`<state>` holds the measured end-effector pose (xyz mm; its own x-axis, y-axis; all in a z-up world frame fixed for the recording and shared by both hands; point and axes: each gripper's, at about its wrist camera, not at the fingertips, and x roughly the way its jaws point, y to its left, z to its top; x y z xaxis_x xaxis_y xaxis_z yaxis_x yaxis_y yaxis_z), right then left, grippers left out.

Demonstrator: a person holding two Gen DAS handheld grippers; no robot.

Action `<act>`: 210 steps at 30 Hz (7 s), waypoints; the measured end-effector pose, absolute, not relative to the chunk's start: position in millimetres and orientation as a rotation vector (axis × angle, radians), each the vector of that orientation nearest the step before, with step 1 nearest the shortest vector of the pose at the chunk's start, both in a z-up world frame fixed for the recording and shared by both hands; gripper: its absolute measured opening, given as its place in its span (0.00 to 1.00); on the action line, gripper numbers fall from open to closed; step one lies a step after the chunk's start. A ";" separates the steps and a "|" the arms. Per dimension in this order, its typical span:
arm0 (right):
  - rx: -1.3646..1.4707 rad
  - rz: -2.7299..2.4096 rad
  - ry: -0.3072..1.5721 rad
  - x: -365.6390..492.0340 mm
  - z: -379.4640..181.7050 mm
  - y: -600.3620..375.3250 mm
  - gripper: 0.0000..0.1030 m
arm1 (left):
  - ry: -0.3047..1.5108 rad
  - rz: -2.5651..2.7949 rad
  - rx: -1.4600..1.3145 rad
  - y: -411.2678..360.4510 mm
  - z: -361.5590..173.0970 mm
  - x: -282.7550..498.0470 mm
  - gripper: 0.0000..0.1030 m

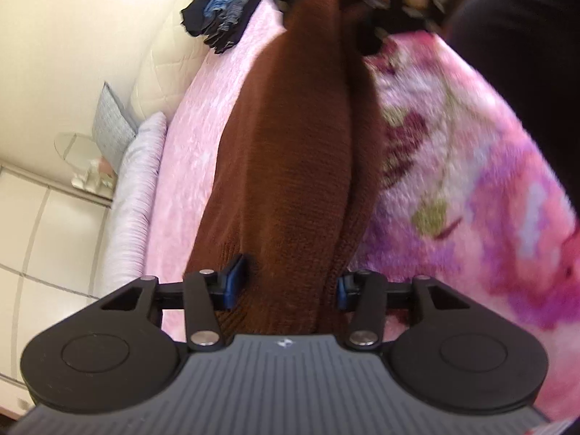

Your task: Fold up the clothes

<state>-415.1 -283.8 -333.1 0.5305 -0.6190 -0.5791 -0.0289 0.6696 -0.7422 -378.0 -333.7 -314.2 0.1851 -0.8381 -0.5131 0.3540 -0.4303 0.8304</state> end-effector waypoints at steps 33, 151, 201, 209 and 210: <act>-0.658 -0.342 0.913 -397.5 -137.3 -389.4 0.28 | -0.303 -1.524 1.438 -413.9 -91.6 -338.4 0.19; 0.872 -1.234 0.633 -741.3 -15.5 -649.8 0.86 | 0.723 -1.431 0.618 -599.3 -7.2 -413.8 0.99; 0.701 -1.349 0.641 -663.1 70.7 -554.7 0.86 | 0.738 -1.395 0.613 -521.6 62.0 -404.0 0.99; 0.691 -1.346 0.651 -659.7 70.4 -557.1 0.86 | 0.733 -1.397 0.616 -519.8 61.2 -402.7 0.99; 0.690 -1.343 0.652 -659.1 70.4 -557.3 0.86 | 0.732 -1.397 0.617 -519.5 61.1 -402.8 0.99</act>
